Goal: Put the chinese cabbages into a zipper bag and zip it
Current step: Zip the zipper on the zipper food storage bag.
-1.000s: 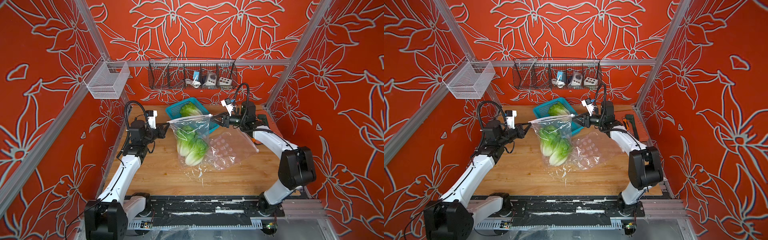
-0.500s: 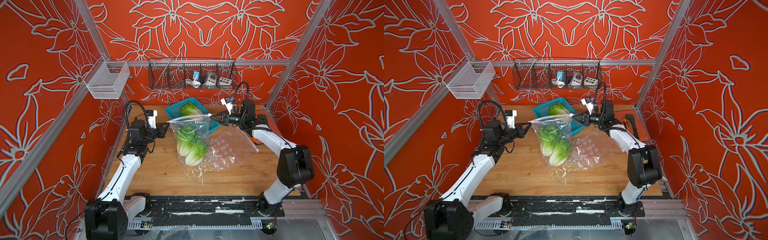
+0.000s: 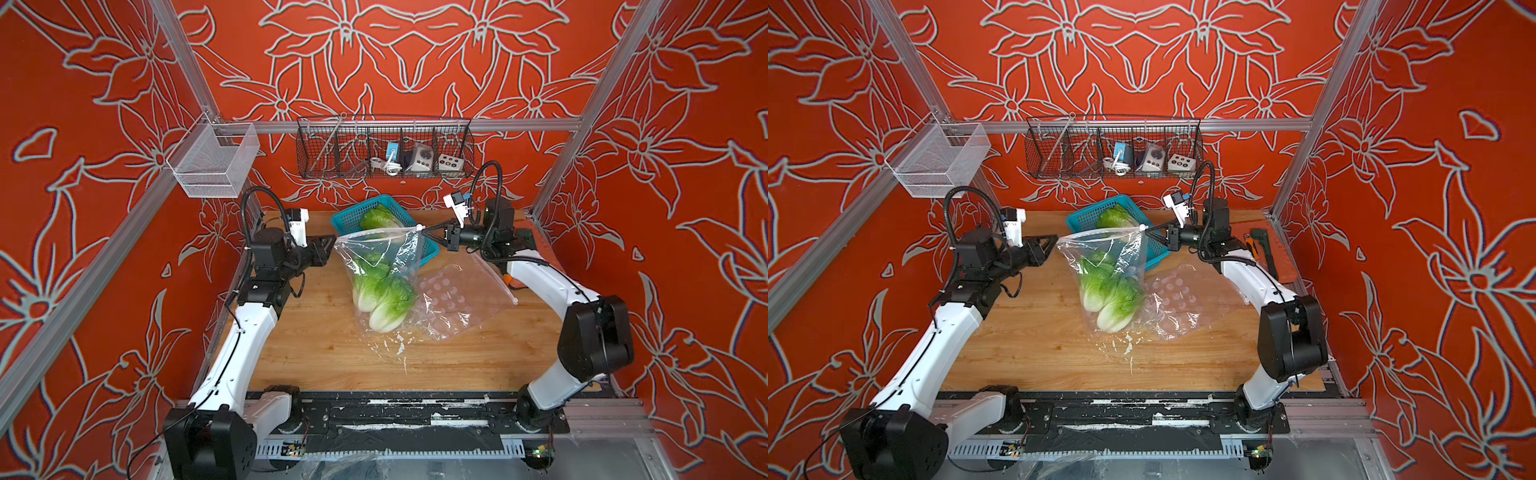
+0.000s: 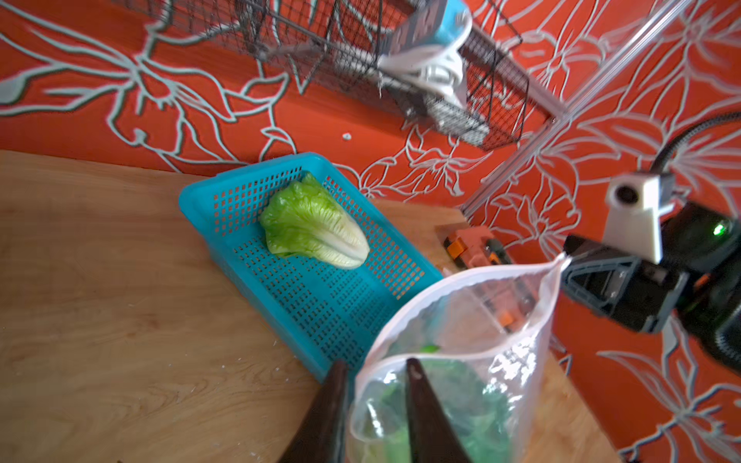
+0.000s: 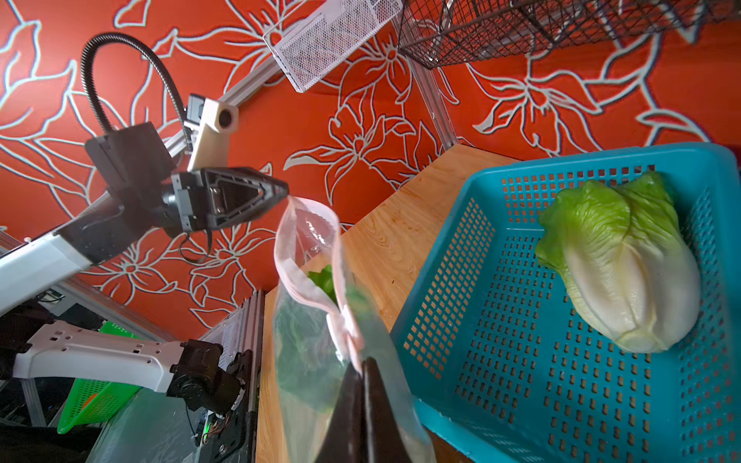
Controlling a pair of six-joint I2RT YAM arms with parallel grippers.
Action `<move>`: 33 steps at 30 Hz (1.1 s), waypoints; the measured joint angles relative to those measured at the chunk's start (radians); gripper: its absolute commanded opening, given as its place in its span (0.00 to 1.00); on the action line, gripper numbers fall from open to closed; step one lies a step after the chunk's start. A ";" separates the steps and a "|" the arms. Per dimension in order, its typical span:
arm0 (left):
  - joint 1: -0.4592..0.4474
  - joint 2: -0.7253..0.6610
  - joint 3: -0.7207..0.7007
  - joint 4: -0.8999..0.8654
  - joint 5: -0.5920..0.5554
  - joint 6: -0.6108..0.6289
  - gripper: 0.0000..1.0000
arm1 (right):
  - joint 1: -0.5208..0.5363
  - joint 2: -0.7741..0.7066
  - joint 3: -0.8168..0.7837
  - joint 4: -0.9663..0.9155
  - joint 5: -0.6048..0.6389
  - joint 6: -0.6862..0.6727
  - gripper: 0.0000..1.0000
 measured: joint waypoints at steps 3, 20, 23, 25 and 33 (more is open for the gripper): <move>-0.001 0.005 0.128 -0.019 0.028 0.024 0.45 | 0.019 -0.073 0.000 -0.076 0.029 -0.056 0.00; -0.417 0.266 0.348 -0.093 0.249 0.377 0.57 | 0.192 -0.214 0.099 -0.430 0.169 -0.513 0.00; -0.415 0.288 0.355 -0.105 0.279 0.406 0.53 | 0.192 -0.219 0.098 -0.441 0.166 -0.539 0.00; -0.415 0.303 0.370 -0.115 0.307 0.422 0.50 | 0.192 -0.219 0.098 -0.443 0.166 -0.550 0.00; -0.423 0.339 0.408 -0.177 0.369 0.481 0.34 | 0.192 -0.219 0.098 -0.445 0.166 -0.570 0.00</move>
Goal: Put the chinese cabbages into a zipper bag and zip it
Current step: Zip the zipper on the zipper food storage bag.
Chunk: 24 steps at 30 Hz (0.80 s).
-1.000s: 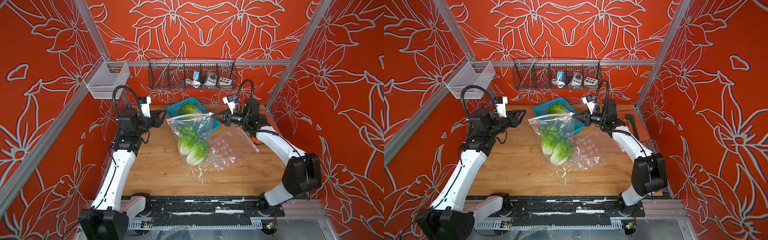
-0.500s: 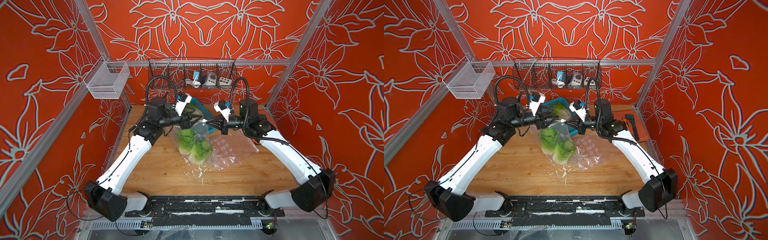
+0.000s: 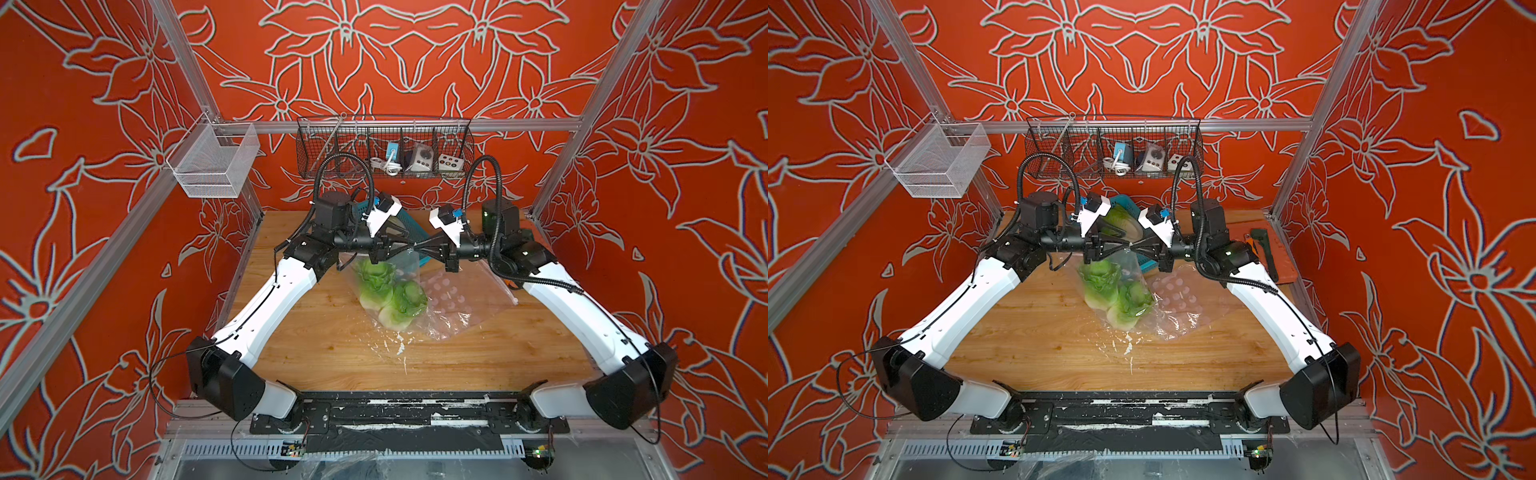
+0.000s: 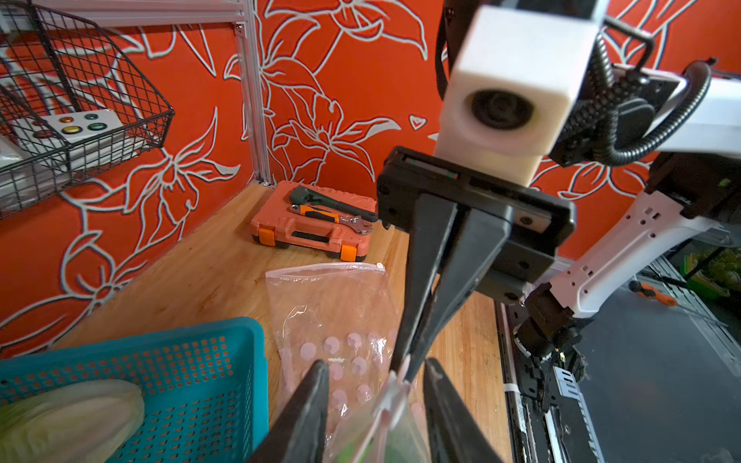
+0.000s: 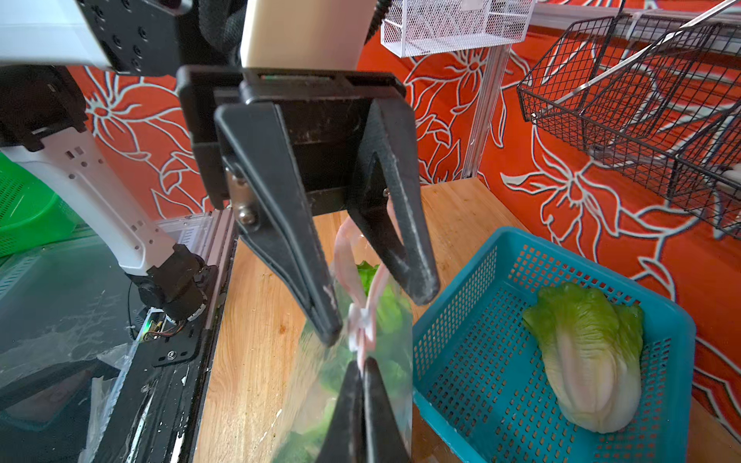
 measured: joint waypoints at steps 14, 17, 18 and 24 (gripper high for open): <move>0.000 0.001 -0.004 -0.032 0.020 0.048 0.04 | -0.001 0.001 0.000 0.002 0.004 -0.003 0.00; 0.000 0.000 -0.004 -0.032 0.027 0.051 0.03 | -0.001 0.001 -0.001 0.003 0.004 -0.002 0.00; 0.000 0.000 -0.004 -0.032 0.029 0.051 0.02 | -0.001 0.001 -0.002 0.005 0.005 -0.001 0.00; 0.002 -0.008 -0.007 -0.055 0.032 0.073 0.00 | -0.001 -0.006 -0.021 0.022 0.009 0.003 0.00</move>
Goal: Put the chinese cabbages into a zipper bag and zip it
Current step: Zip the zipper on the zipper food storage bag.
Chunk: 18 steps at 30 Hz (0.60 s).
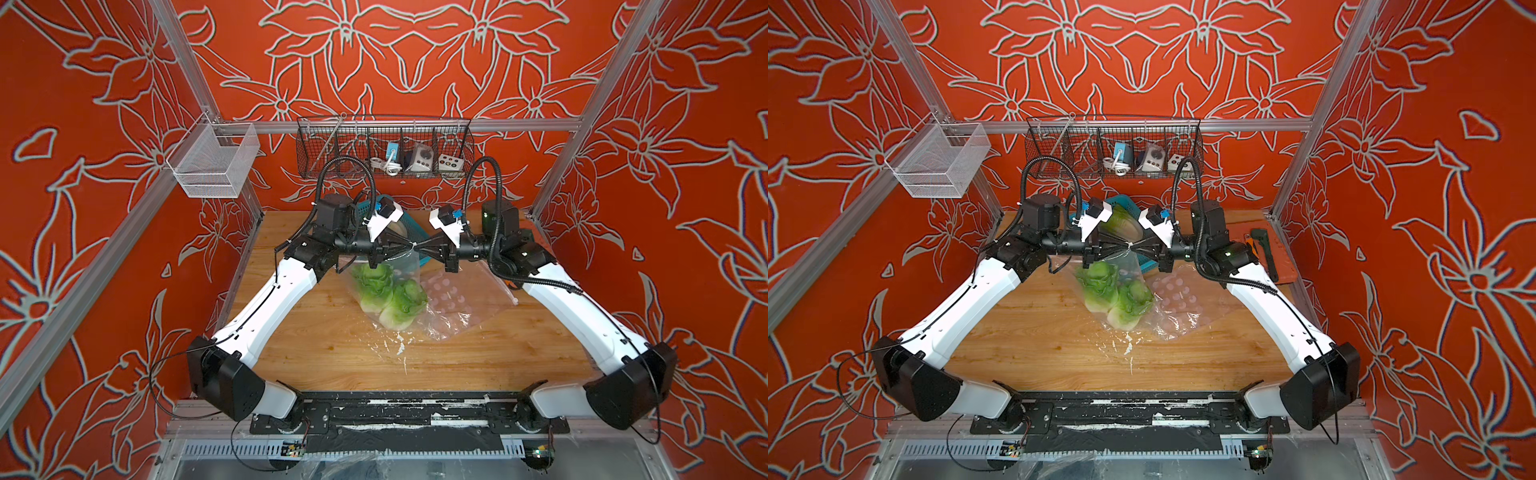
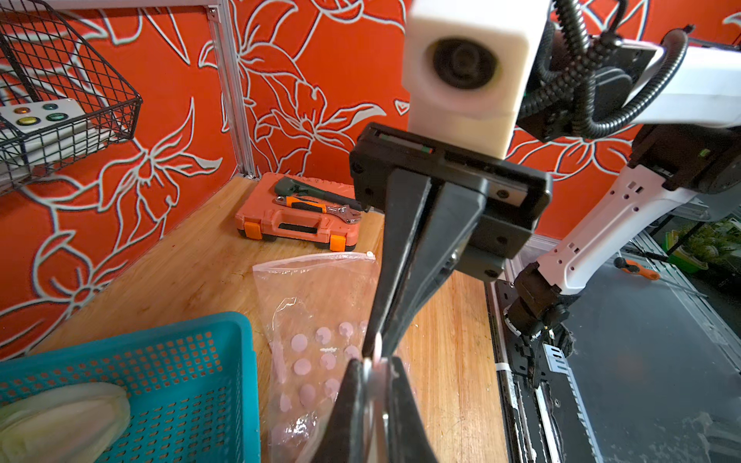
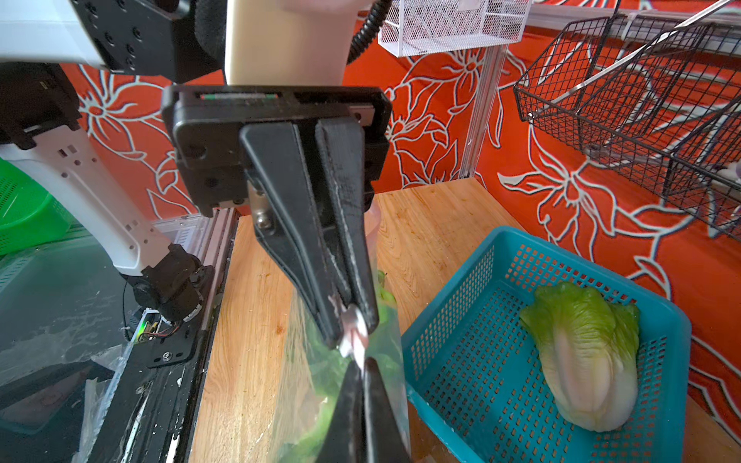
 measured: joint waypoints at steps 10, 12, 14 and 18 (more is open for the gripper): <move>0.061 -0.082 -0.064 -0.045 0.007 0.016 0.00 | -0.006 -0.061 -0.086 0.111 0.021 0.068 0.00; 0.063 -0.082 -0.064 -0.048 0.006 0.016 0.00 | -0.008 -0.061 -0.091 0.124 0.022 0.083 0.00; 0.065 -0.082 -0.064 -0.051 0.001 0.016 0.00 | -0.011 -0.061 -0.093 0.128 0.023 0.097 0.00; 0.066 -0.084 -0.066 -0.053 -0.017 0.018 0.00 | -0.016 -0.066 -0.098 0.135 0.034 0.112 0.00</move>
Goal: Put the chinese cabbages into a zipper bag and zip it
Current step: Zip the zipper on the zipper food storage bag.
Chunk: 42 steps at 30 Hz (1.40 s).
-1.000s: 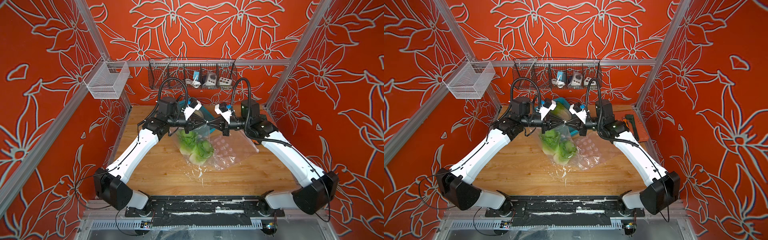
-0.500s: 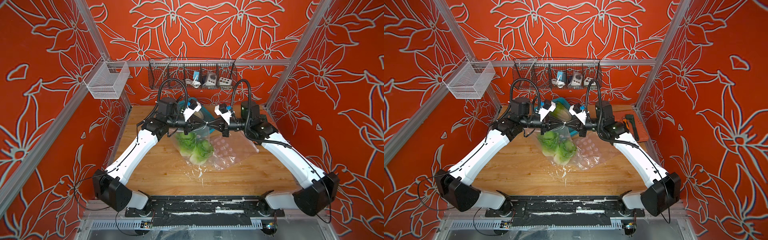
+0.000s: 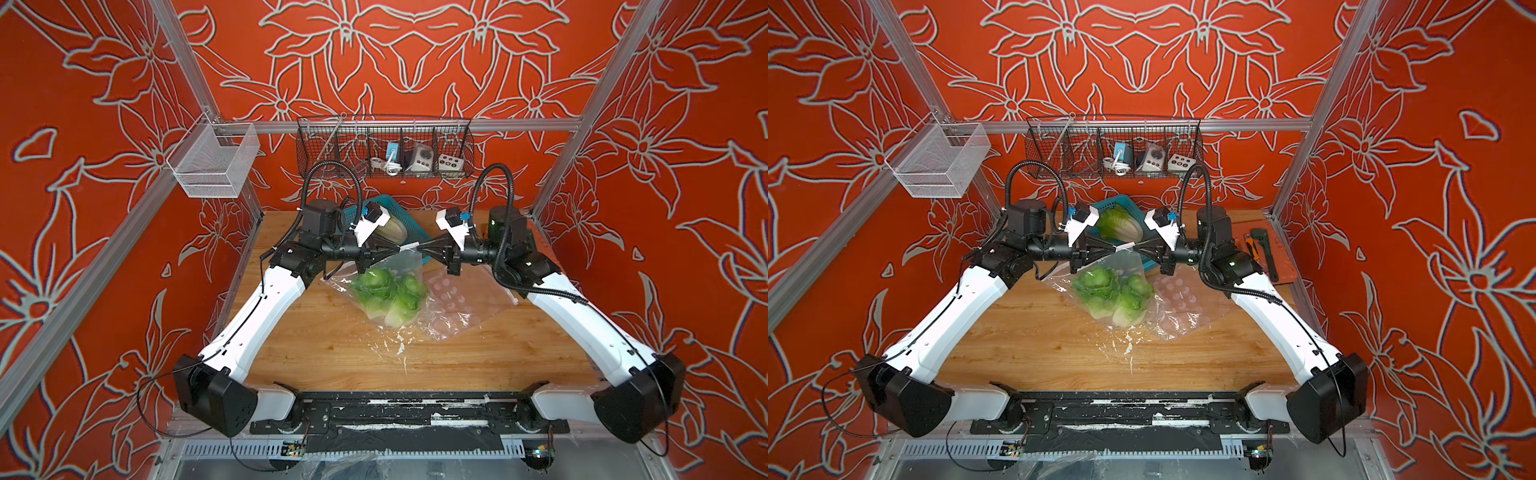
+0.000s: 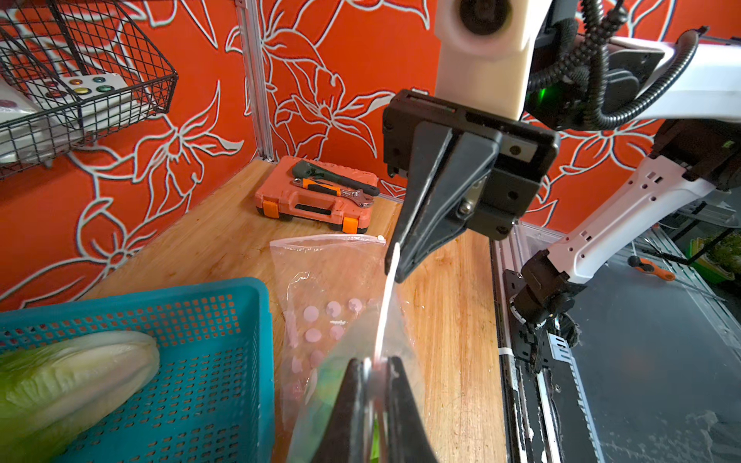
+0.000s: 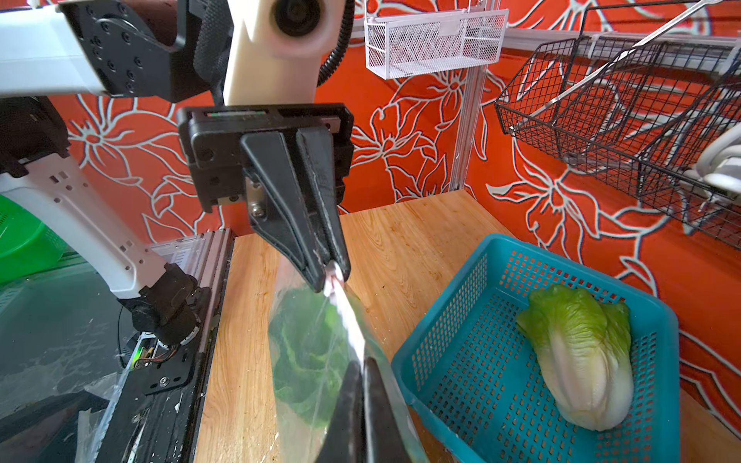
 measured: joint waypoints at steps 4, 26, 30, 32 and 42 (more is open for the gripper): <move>0.000 -0.015 -0.011 -0.003 -0.029 -0.002 0.00 | -0.018 0.000 0.000 0.008 0.041 0.048 0.00; 0.027 -0.067 -0.081 -0.018 -0.396 -0.010 0.00 | -0.153 0.083 0.001 0.004 0.338 0.281 0.00; 0.038 -0.067 -0.085 -0.011 -0.415 -0.022 0.00 | -0.171 0.100 0.001 0.005 0.348 0.317 0.00; 0.040 -0.067 -0.087 -0.011 -0.431 -0.029 0.00 | -0.172 0.107 0.002 0.003 0.358 0.327 0.00; 0.072 -0.037 -0.089 0.004 -0.512 -0.096 0.00 | -0.193 0.119 0.018 -0.035 0.384 0.397 0.55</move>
